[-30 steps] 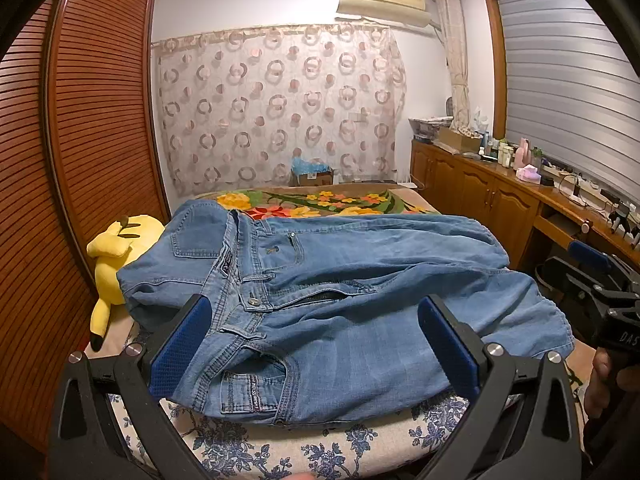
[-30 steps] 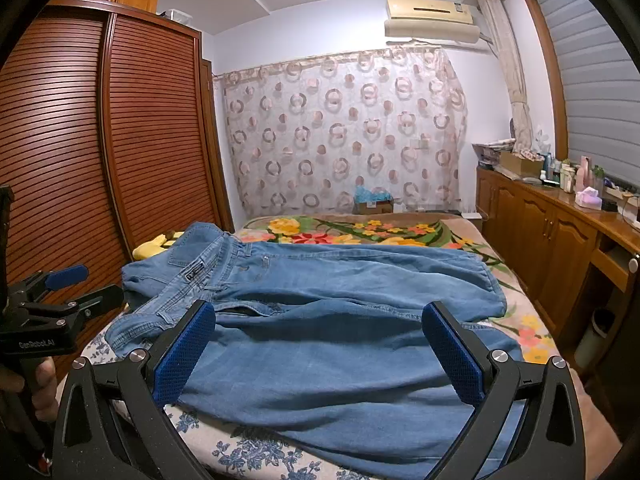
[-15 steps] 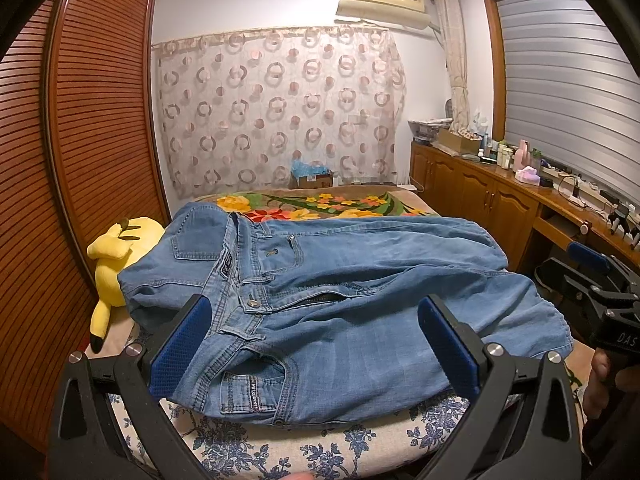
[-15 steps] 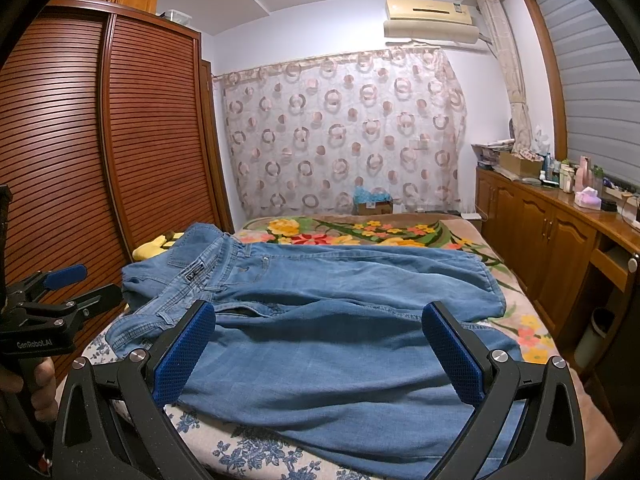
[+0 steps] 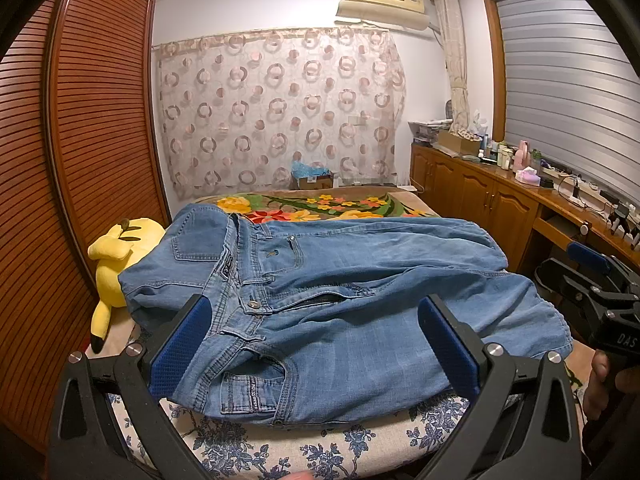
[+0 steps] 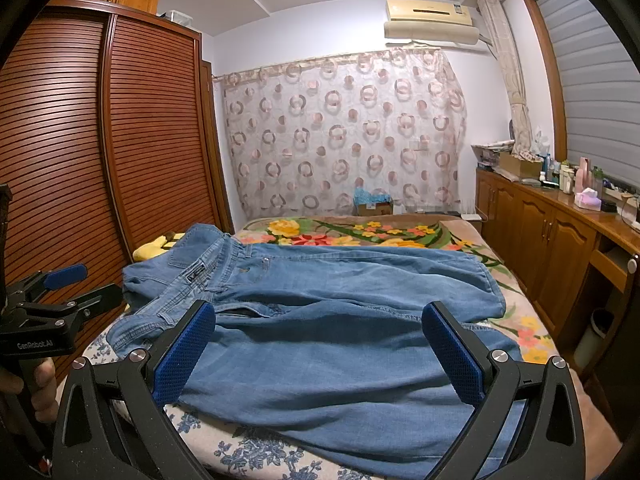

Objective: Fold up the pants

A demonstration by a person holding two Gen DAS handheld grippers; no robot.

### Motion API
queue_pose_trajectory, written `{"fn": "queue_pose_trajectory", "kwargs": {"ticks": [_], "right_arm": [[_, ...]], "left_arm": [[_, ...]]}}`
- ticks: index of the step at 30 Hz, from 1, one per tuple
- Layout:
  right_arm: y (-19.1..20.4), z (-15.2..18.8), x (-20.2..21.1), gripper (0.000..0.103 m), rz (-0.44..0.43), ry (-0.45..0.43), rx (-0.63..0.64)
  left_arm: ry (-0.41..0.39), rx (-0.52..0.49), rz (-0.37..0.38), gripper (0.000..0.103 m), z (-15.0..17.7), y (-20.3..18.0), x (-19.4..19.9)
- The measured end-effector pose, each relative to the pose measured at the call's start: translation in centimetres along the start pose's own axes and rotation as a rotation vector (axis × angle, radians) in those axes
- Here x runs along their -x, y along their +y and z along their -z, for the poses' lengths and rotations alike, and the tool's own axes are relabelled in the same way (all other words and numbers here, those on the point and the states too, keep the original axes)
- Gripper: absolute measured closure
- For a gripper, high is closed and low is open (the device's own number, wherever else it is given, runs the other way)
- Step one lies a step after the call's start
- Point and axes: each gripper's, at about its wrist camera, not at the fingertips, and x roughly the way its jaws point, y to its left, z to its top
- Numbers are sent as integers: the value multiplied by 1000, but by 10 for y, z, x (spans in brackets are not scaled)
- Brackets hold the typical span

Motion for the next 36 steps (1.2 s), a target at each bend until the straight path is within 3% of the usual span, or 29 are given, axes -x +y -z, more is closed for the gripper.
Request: {"fn": "queue_pose_trajectory", "kwargs": {"ticks": [36], "right_arm": [[-1, -1, 3, 0, -1, 0, -1]], "left_arm": [[-4, -2, 0, 0, 0, 0, 0]]}}
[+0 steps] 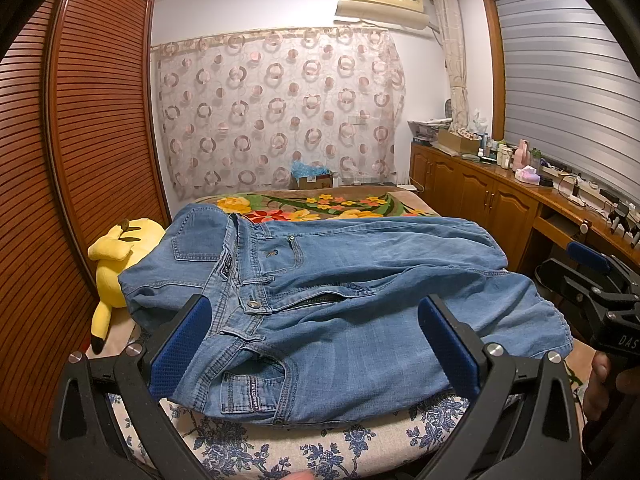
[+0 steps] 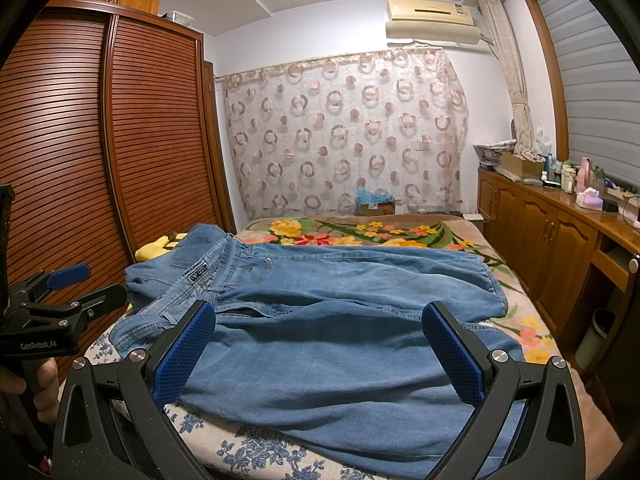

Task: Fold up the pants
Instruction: 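Lower the right tool to the jeans leg hem and close on it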

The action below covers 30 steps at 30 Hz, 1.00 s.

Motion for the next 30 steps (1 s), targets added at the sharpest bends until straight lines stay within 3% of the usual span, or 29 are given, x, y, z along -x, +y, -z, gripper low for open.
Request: {"fn": "queue_pose_trajectory", "kwargs": {"ticks": [9, 17, 30], "right_arm": [[1, 2, -5, 0, -11, 23, 5], [-8, -2, -15, 0, 12, 67, 6], [-6, -8, -19, 0, 53, 90, 21]], "left_arm": [[43, -9, 8, 0, 3, 5, -11], [118, 19, 2, 0, 21, 41, -35], [139, 28, -20, 0, 29, 62, -43]]}}
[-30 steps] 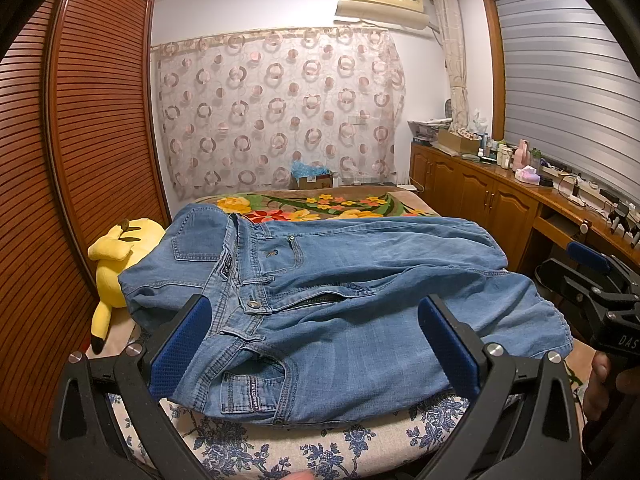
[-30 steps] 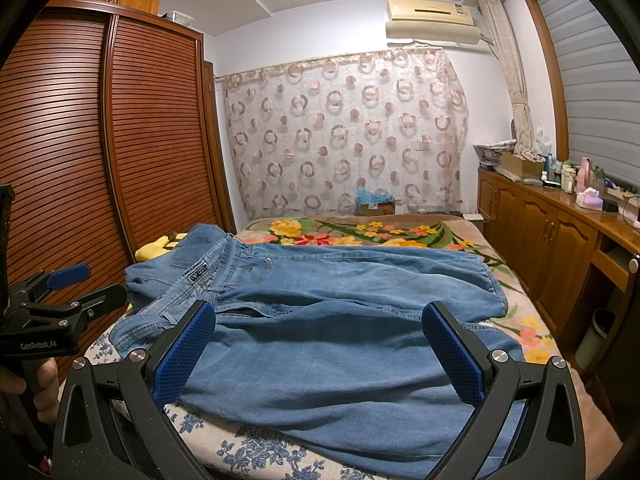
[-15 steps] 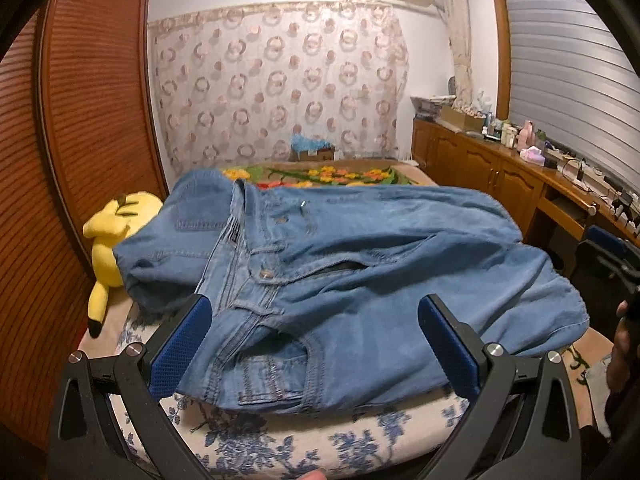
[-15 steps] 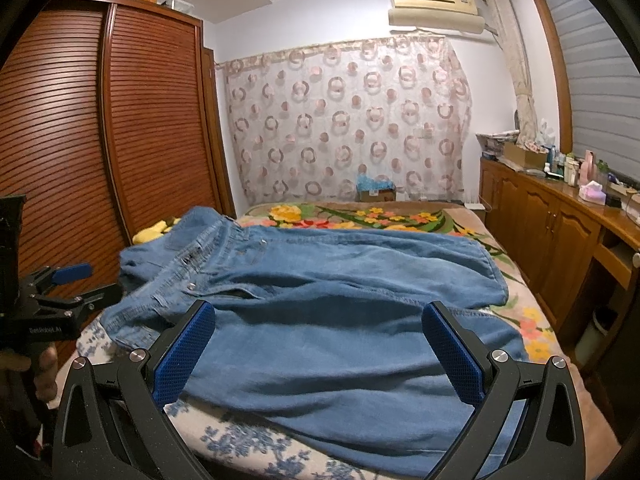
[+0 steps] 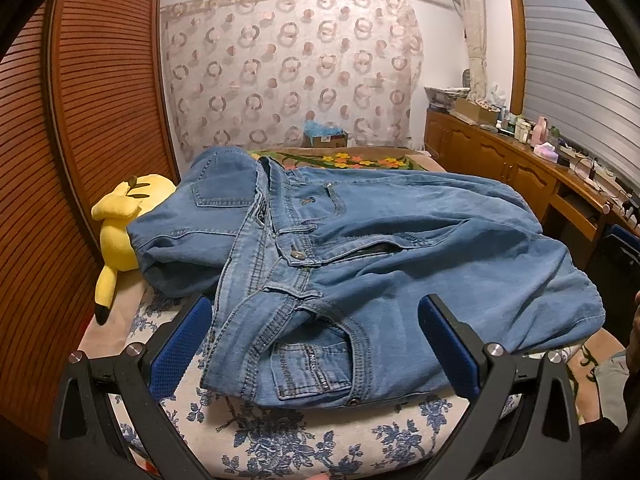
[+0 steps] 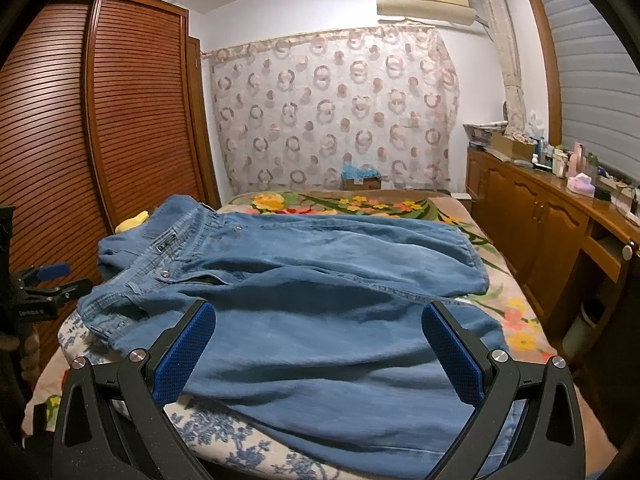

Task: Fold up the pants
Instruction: 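Lower the right tool to the jeans leg hem and close on it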

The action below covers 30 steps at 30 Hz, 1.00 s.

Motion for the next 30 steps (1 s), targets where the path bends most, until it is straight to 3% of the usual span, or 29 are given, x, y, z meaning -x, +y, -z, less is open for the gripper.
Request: {"fn": "queue_pose_trajectory", "kwargs": {"ticks": [13, 19, 30], "right_arm": [[-14, 4, -5, 4, 86, 126, -14], [-7, -5, -4, 4, 134, 205, -12], [-8, -23, 8, 10, 180, 307, -45]], "left_arm": [[53, 55, -27, 0, 23, 45, -22], [83, 91, -57, 15, 32, 71, -34], [157, 113, -77, 16, 55, 82, -56]]}}
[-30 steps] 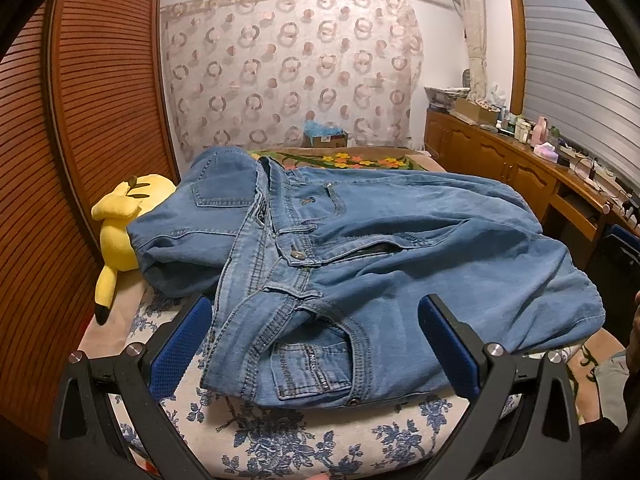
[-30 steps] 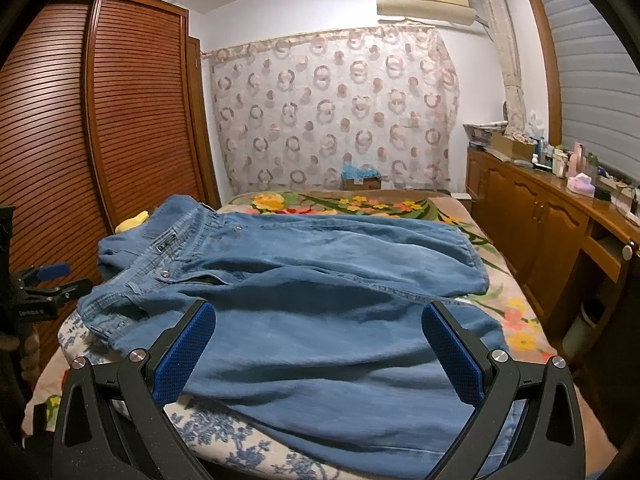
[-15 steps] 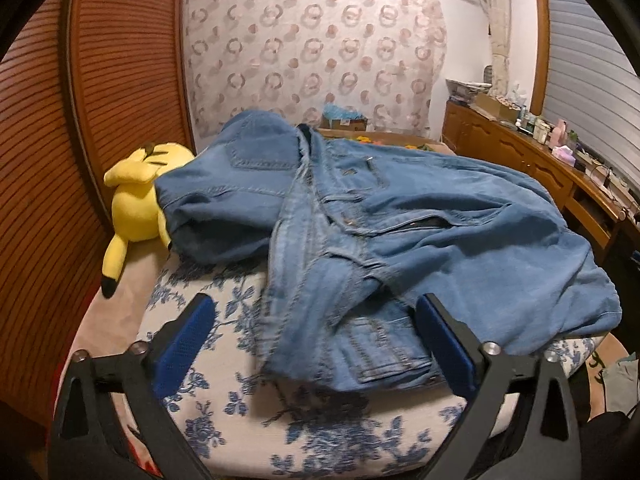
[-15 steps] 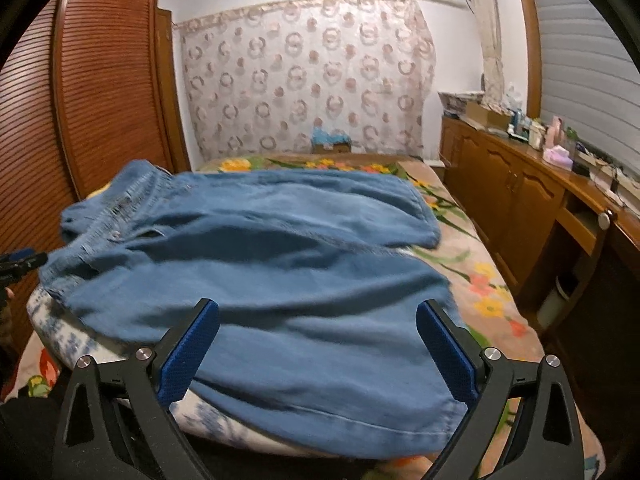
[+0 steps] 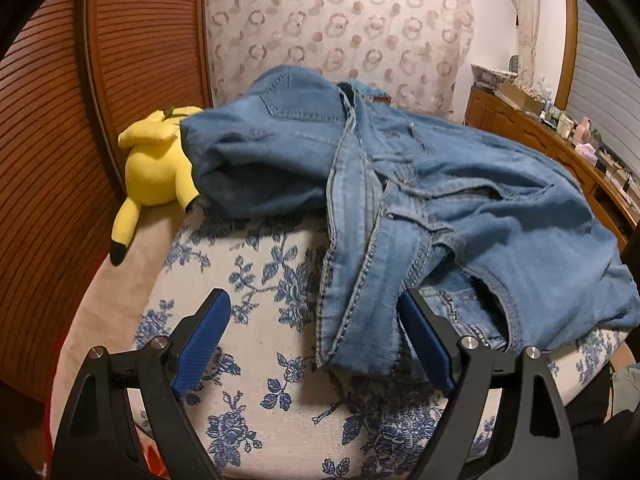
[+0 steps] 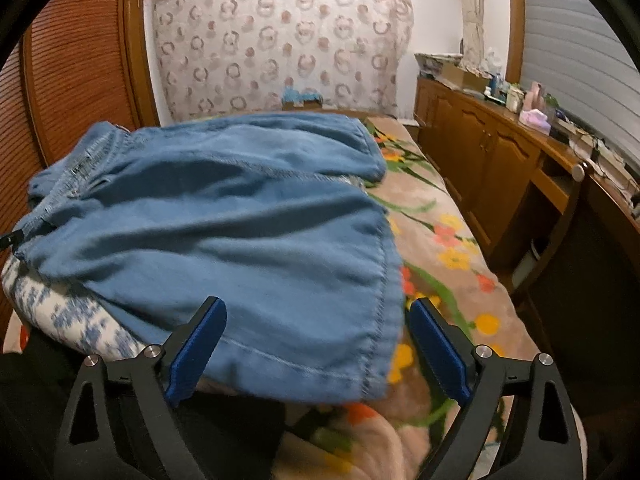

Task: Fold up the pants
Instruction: 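Lower the right tool to the jeans leg hem and close on it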

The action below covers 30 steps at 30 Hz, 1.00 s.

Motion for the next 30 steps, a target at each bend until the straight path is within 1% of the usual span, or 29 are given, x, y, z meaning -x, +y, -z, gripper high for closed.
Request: {"fn": "queue_pose_trajectory", "kwargs": {"ticks": [4, 5, 6, 12, 15, 19, 21, 24, 25, 26, 27, 28, 29, 30], "right_arm": [[-3, 4, 5, 13, -7, 31, -34], [-2, 2, 3, 14, -15, 35, -46], [-2, 1, 3, 14, -22, 38, -54], [5, -1, 8, 21, -81, 63, -79], [6, 0, 10, 25, -97, 95, -91], [-3, 0, 13, 26, -126, 106, -112], [-11, -2, 16, 28, -151, 113, -127], [-24, -5, 15, 39, -197, 118, -144], [-30, -5, 11, 44, -203, 116, -145], [-33, -5, 12, 50, -204, 117, -141], [-35, -7, 13, 54, -201, 115, -136], [-37, -9, 14, 60, -194, 116, -127], [-39, -11, 5, 65, -188, 116, -116], [-39, -12, 7, 68, -190, 113, -104]], "left_arm": [[19, -3, 6, 16, 2, -3, -8], [23, -7, 9, 18, 3, -5, -9], [25, -9, 12, 22, 4, -5, -10], [36, -5, 50, 31, 7, -4, -12], [49, -10, 49, 30, 11, -4, -15], [48, -9, 47, 30, 14, -3, -16], [47, -14, 44, 30, 14, -4, -16], [44, -15, 43, 30, 14, -5, -16], [44, -15, 43, 30, 14, -4, -16], [44, -17, 41, 30, 14, -5, -16], [45, -16, 40, 30, 14, -5, -16], [45, -16, 41, 30, 14, -5, -16], [46, -17, 40, 30, 14, -6, -16], [47, -17, 39, 30, 14, -5, -16]]}}
